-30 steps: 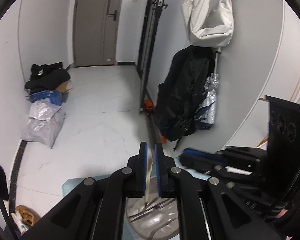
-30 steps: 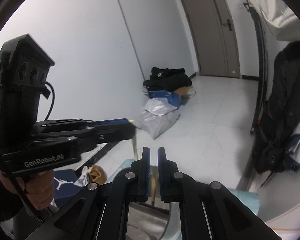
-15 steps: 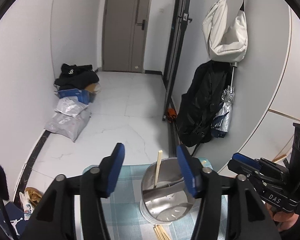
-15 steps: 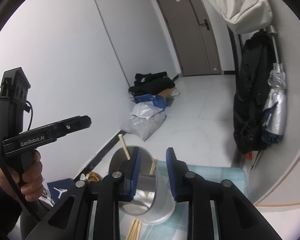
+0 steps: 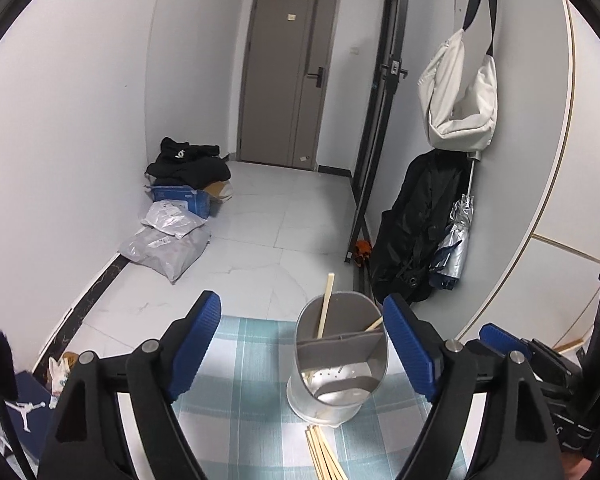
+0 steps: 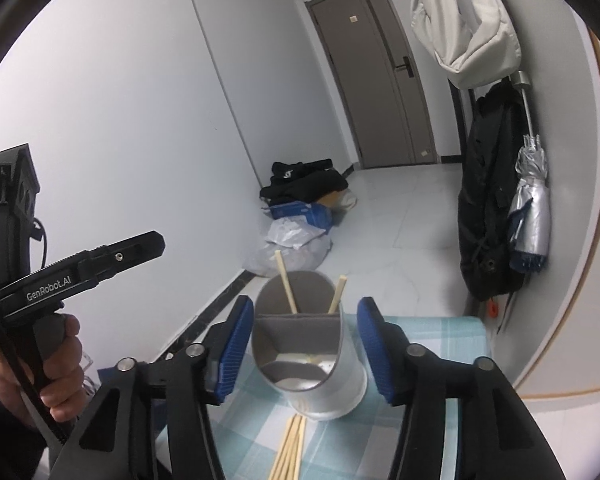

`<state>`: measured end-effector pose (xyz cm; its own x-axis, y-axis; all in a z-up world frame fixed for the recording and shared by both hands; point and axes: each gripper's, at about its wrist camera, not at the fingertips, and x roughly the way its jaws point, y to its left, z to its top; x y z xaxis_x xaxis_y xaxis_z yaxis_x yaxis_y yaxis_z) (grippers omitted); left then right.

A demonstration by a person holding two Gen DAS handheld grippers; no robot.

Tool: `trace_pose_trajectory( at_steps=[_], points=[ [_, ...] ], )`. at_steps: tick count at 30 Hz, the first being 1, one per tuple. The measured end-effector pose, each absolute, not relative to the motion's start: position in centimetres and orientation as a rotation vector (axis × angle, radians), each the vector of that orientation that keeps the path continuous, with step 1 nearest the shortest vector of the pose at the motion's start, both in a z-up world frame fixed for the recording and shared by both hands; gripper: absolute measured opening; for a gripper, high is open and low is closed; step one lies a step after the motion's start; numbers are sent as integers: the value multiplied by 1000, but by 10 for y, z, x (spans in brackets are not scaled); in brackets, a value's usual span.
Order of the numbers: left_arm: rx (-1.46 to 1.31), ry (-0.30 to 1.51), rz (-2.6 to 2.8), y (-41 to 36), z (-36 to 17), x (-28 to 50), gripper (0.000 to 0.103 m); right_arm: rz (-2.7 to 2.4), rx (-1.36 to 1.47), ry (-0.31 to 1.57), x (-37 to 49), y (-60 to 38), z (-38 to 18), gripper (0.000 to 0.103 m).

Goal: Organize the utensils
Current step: 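Open both tools to release the chopsticks into the holder, then lower the right tool to the chopstick bundle and grasp one chopstick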

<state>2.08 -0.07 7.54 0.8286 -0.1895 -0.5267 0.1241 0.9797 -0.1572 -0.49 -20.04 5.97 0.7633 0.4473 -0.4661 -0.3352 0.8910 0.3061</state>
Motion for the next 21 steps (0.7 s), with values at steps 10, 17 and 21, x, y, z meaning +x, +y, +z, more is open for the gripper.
trace_pose_trajectory(
  at_steps=[10,17,21],
  points=[
    [-170,556,-133,10,52,-6,86,418,185,564,-33,-187,41,64],
    [-183,560,-92,14,31,-13,87,410,165,602,-42,-179,20,65],
    [-205,601,-81,17,11,-12,87,400,156,633,-40,-177,6,65]
  ],
)
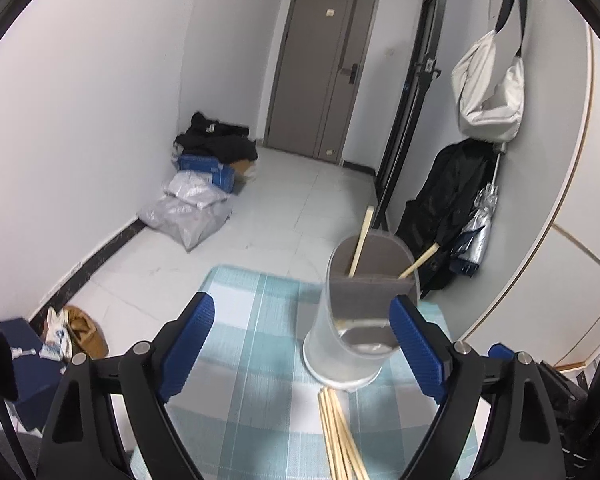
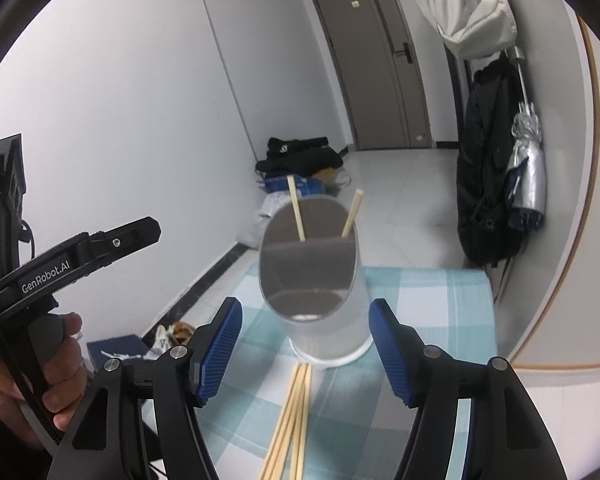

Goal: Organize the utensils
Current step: 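Lower the right tool to the chopstick bundle and grasp one chopstick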

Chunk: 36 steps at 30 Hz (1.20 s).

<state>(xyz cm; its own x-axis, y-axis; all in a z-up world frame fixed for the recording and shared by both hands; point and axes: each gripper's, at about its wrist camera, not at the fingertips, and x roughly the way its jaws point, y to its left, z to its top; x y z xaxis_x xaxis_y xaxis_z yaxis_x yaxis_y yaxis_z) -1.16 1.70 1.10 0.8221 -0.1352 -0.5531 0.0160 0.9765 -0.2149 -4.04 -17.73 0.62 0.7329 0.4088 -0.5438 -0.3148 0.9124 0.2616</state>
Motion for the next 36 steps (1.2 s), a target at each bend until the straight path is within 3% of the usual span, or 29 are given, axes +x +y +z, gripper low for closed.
trace_pose_trajectory(
  at_steps=[10,24,31,36],
  points=[
    [-253,756,-58,29,-38,-2,87,375,123,749,-33,-171,-34,69],
    [-322,914,-21,52,-67,18,87,329,-13,1016,-5,-137,-106,68],
    [-380,957,4,63,-78,26,87,285,-144,1071,6,-119,-128,64],
    [-393,987,14,66,-85,31,87,288,-117,1119,13,-118,-136,55]
  ],
)
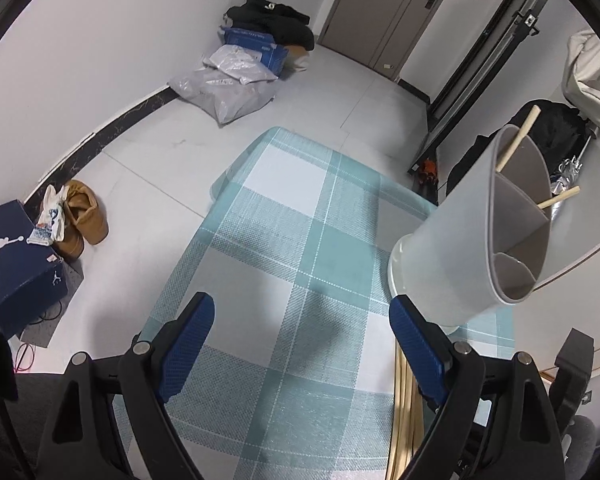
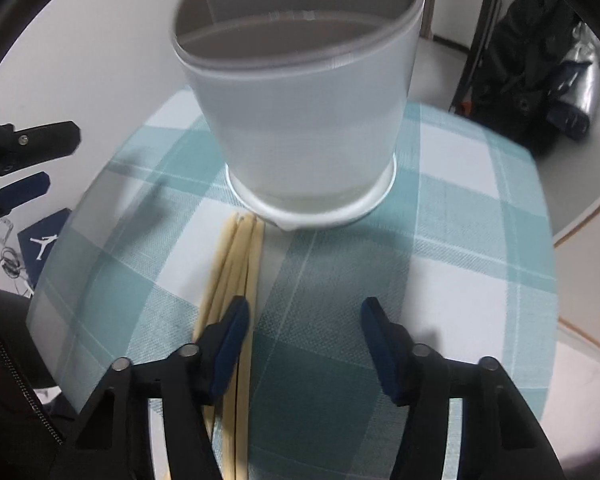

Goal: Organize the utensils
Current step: 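Lower the right tool to the chopstick bundle and grasp one chopstick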

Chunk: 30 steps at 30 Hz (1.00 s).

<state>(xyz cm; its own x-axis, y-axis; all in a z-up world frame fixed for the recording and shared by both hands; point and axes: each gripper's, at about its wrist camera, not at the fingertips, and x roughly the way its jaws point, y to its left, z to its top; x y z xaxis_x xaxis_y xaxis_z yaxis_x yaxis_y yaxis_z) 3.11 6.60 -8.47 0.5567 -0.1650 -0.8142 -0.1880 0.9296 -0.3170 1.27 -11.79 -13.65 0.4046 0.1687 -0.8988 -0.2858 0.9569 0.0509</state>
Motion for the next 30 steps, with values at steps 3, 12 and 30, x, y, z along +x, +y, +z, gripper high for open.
trace_pose_trajectory(
  at_steps=[3,12,30],
  points=[
    [-396,999,19,68,-87,32,87,289,-116,1117,14,-117,-136,51],
    [-411,1005,37,76,-88,35,87,295,-195,1101,18,-101,-133,48],
    [-400,994,37,76,-84,33,87,388,-247,1143,1,-100,-125,5]
  ],
)
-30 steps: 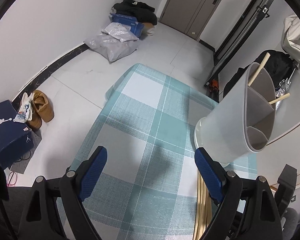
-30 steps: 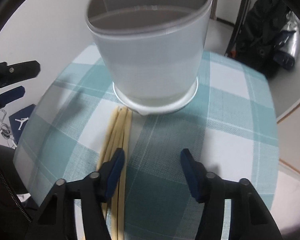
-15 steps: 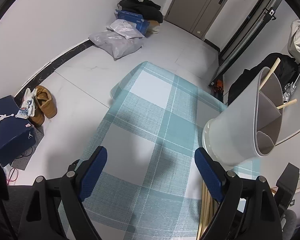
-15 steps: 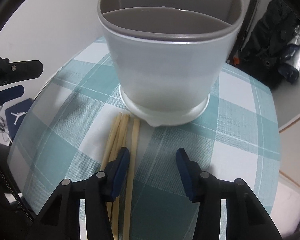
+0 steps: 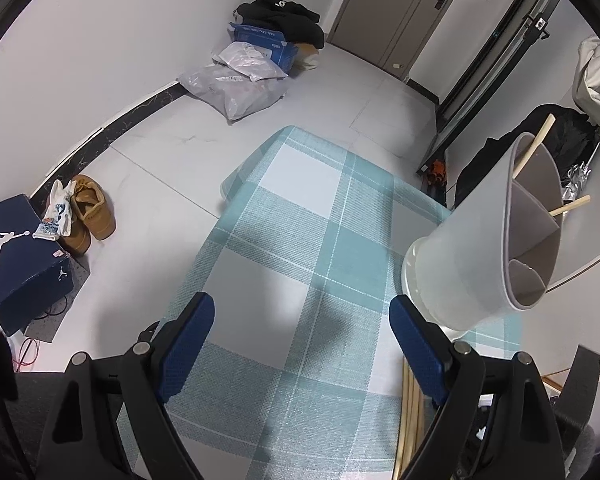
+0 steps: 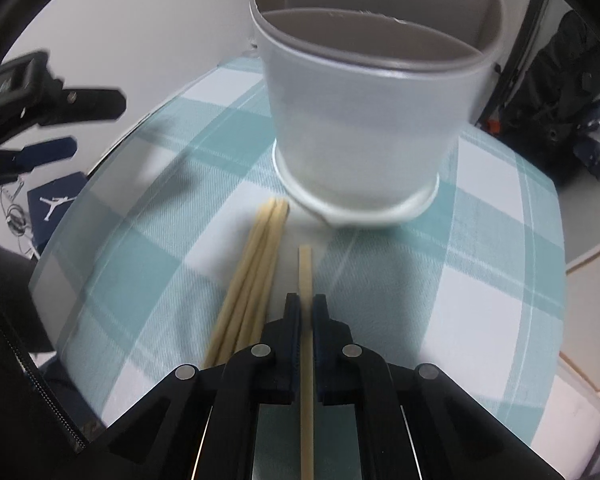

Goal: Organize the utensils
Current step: 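Lower the right tool to the chopstick bundle and grasp one chopstick, then lift the chopstick with the right tool while the left tool grasps another chopstick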

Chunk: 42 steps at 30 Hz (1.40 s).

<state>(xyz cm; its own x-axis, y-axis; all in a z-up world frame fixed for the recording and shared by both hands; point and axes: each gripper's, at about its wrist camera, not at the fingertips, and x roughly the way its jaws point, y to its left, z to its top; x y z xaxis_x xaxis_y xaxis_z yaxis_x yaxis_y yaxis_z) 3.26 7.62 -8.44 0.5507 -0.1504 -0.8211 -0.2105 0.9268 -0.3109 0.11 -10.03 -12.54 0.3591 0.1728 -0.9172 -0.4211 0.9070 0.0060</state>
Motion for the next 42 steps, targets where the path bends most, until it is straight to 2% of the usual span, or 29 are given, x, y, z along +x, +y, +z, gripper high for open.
trace_pose_trajectory(
  at_steps=[15,29,42],
  points=[
    [-281,1038,-8,57,-97,29,87,427,-224,1134,15,-101,-127,6],
    [-48,1132,-134,9,-118,25,87,458,312,1152,26,-186,-111,5],
    [4,1161,-134,-9,-127,33,87,498,528,1134,13,-229,-96,5]
  ],
)
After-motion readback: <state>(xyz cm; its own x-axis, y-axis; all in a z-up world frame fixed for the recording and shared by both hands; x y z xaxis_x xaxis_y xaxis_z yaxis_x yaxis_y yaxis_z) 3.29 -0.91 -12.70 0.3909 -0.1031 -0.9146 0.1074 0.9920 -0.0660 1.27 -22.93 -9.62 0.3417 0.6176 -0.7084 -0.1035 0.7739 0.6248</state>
